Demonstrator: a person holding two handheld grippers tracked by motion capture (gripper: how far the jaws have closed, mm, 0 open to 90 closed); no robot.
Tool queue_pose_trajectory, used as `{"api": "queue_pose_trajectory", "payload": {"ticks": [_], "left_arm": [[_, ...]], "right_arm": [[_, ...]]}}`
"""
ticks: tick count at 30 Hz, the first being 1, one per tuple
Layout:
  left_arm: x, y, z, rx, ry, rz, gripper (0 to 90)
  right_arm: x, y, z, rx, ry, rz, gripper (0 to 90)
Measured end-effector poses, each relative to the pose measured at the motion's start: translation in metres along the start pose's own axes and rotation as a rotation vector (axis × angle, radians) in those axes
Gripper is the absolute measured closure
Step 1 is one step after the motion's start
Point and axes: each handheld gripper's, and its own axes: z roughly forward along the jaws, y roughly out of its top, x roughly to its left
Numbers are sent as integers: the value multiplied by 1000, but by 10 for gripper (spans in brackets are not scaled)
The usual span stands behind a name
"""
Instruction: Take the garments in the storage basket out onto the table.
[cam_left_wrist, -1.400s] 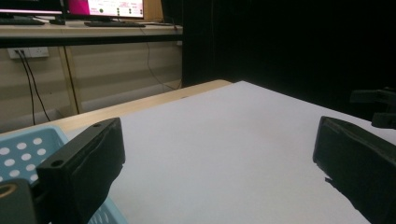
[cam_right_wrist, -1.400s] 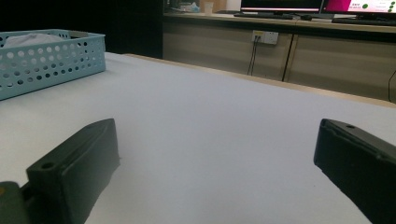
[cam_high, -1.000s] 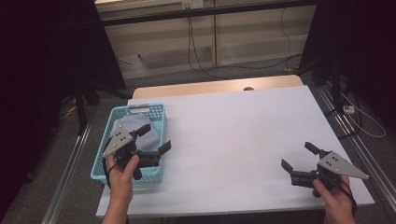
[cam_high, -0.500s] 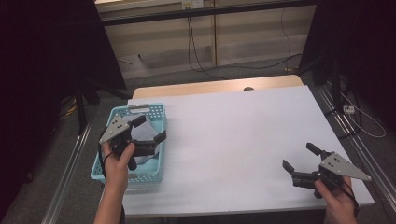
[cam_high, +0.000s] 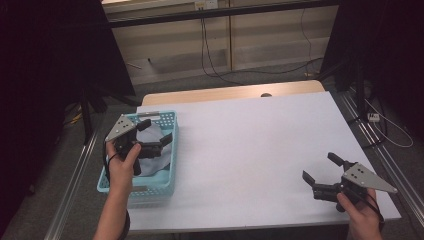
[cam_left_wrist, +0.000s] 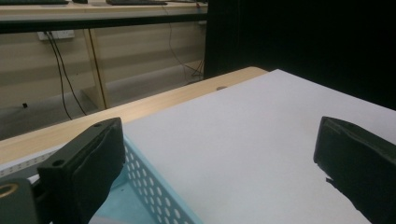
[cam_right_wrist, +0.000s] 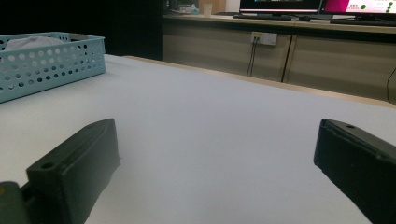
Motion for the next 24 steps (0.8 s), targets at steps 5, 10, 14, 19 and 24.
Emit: {"api": "queue_pose_trajectory", "payload": {"ticks": [5, 10, 14, 19, 24], "left_arm": [[10, -2, 3, 32, 28, -18, 27], [22, -6, 2, 45, 64, -35, 27], [30, -12, 4, 79, 89, -32, 27], [41, -19, 9, 120, 135, -35, 24], [51, -27, 14, 168, 165, -35, 26]], "right_arm": [[2, 1, 0, -1, 6, -7, 0], [1, 0, 0, 1, 6, -6, 0], [1, 1, 0, -3, 9, -5, 0], [2, 2, 0, -4, 13, -10, 0], [0, 3, -1, -10, 8, -5, 0]]}}
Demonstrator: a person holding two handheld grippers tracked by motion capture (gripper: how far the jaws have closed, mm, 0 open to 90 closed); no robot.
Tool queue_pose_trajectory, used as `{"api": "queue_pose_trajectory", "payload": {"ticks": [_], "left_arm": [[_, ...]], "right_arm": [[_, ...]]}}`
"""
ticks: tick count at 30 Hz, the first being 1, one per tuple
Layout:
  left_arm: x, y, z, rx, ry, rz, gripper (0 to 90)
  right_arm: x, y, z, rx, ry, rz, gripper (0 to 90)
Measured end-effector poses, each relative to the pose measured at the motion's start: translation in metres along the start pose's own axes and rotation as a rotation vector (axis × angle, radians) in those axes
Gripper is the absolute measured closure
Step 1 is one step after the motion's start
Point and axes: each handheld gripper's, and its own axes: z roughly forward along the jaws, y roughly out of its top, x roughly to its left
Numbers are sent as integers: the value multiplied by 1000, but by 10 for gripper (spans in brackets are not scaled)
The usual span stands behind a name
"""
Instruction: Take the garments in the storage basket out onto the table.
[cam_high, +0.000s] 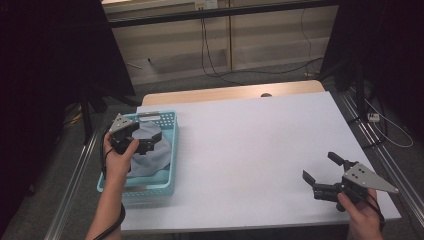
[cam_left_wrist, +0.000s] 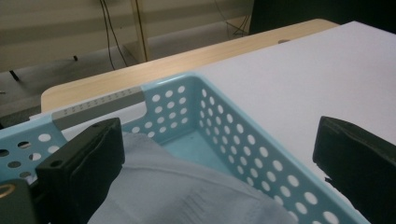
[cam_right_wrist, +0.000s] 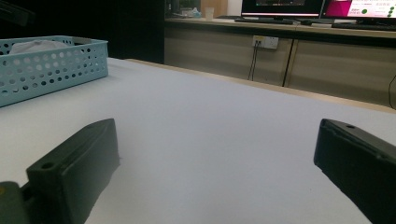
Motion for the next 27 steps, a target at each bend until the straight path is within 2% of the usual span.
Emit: {"api": "queue_pose_trajectory", "payload": {"ticks": [3, 5, 7, 12, 13, 15, 19, 22, 25, 27], "left_arm": [[4, -5, 6, 13, 2, -24, 27], [5, -9, 11, 60, 26, 6, 31], [8, -12, 15, 62, 12, -14, 33], [17, -19, 23, 99, 38, -33, 36], [19, -20, 24, 110, 56, -31, 36], [21, -23, 27, 122, 54, -27, 39], [23, -27, 32, 186, 69, -9, 42], [26, -29, 35, 197, 76, -25, 46], [27, -31, 38, 214, 79, -22, 45], [28, -33, 42, 235, 104, -15, 43]], "right_arm": [[0, -1, 0, 4, 1, 3, 0], [0, -1, 1, 3, 4, 2, 0], [0, -1, 1, 2, 6, 3, 0], [2, -1, 2, 6, 13, -4, 0], [3, -1, 2, 6, 14, -4, 0], [3, -1, 2, 7, 15, -5, 0], [2, -1, 2, 9, 13, -1, 0], [3, -1, 2, 5, 14, -1, 0], [3, -1, 2, 5, 16, -2, 0], [3, -1, 2, 8, 19, -4, 0]]}}
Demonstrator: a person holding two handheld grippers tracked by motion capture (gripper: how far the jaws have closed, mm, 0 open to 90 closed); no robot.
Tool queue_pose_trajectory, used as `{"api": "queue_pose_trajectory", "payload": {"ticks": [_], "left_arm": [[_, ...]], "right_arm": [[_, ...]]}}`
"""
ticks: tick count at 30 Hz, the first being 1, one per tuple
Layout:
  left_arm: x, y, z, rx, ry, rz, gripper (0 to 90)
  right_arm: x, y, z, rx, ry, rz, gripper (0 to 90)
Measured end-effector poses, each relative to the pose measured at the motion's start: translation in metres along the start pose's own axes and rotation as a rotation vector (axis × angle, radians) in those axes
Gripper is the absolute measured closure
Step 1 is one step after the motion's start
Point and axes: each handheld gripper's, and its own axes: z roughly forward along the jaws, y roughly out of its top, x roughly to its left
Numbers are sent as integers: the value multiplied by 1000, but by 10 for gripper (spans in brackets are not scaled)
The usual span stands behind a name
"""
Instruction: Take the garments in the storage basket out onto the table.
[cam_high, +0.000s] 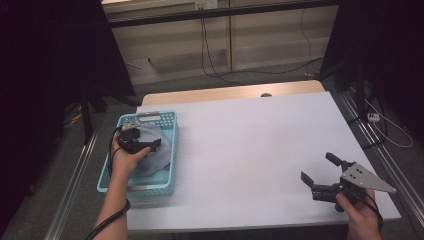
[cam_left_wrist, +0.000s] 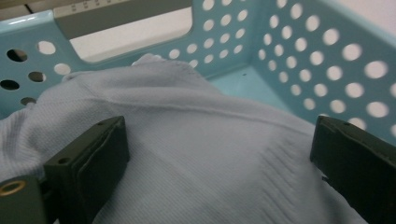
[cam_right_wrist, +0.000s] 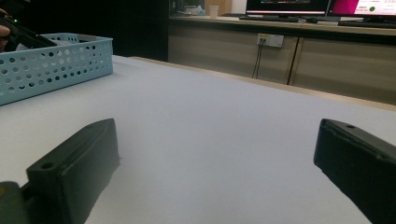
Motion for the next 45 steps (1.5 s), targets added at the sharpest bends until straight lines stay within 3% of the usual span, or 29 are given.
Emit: {"api": "queue_pose_trajectory", "payload": {"ticks": [2, 6, 15, 31, 45], "left_arm": [[1, -2, 5, 20, 2, -28, 27], [0, -3, 9, 44, 9, -29, 26], [2, -7, 16, 79, -1, -91, 31], [-1, -10, 17, 76, 22, -77, 38], [-4, -11, 20, 85, 46, -109, 45]], "right_arm": [[0, 0, 0, 1, 1, 1, 0], [0, 0, 0, -1, 1, -2, 0], [0, -1, 0, 8, 1, -9, 0], [0, 0, -2, 2, 0, -14, 0], [0, 0, -3, 0, 1, -14, 0]]}}
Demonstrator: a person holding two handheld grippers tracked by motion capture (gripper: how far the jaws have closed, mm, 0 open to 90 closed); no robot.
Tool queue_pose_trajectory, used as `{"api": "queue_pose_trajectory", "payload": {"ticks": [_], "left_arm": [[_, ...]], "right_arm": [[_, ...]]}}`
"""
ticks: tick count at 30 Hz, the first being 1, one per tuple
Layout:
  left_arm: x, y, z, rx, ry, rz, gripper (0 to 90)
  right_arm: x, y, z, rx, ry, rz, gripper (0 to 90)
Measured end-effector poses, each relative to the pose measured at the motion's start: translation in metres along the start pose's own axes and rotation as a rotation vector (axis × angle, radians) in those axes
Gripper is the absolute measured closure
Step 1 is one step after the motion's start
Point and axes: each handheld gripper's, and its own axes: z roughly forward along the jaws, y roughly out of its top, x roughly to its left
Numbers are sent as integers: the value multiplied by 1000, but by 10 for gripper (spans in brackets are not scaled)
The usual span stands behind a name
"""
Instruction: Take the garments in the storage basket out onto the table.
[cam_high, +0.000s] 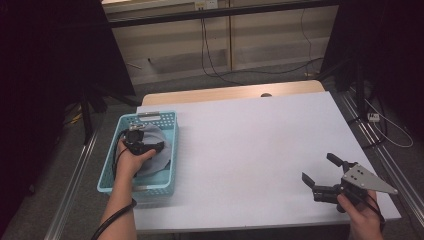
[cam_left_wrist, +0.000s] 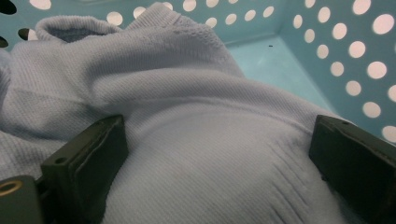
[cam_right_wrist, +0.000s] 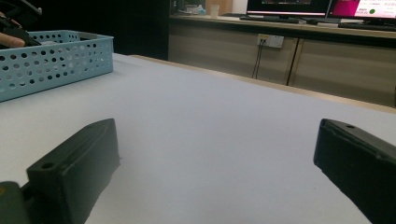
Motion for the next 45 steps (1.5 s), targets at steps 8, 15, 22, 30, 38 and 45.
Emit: {"api": "queue_pose_trajectory", "payload": {"ticks": [8, 15, 22, 30, 38, 45], "left_arm": [[-2, 0, 1, 11, 7, -18, 65], [0, 2, -1, 35, 6, -35, 110], [-1, 2, -3, 42, 17, -60, 163], [-2, 7, -7, 85, 24, -95, 263], [2, 7, -13, 104, 4, -127, 424], [6, 7, -18, 120, -45, -178, 607]], "right_arm": [[4, 0, 1, 6, 8, -5, 0], [3, -1, 2, 9, 10, -5, 0], [4, 0, 1, 6, 9, -11, 0], [3, 0, 1, 4, 4, -5, 0], [3, 0, 1, 1, 8, -6, 0], [3, 0, 2, 3, 9, -7, 0]]}}
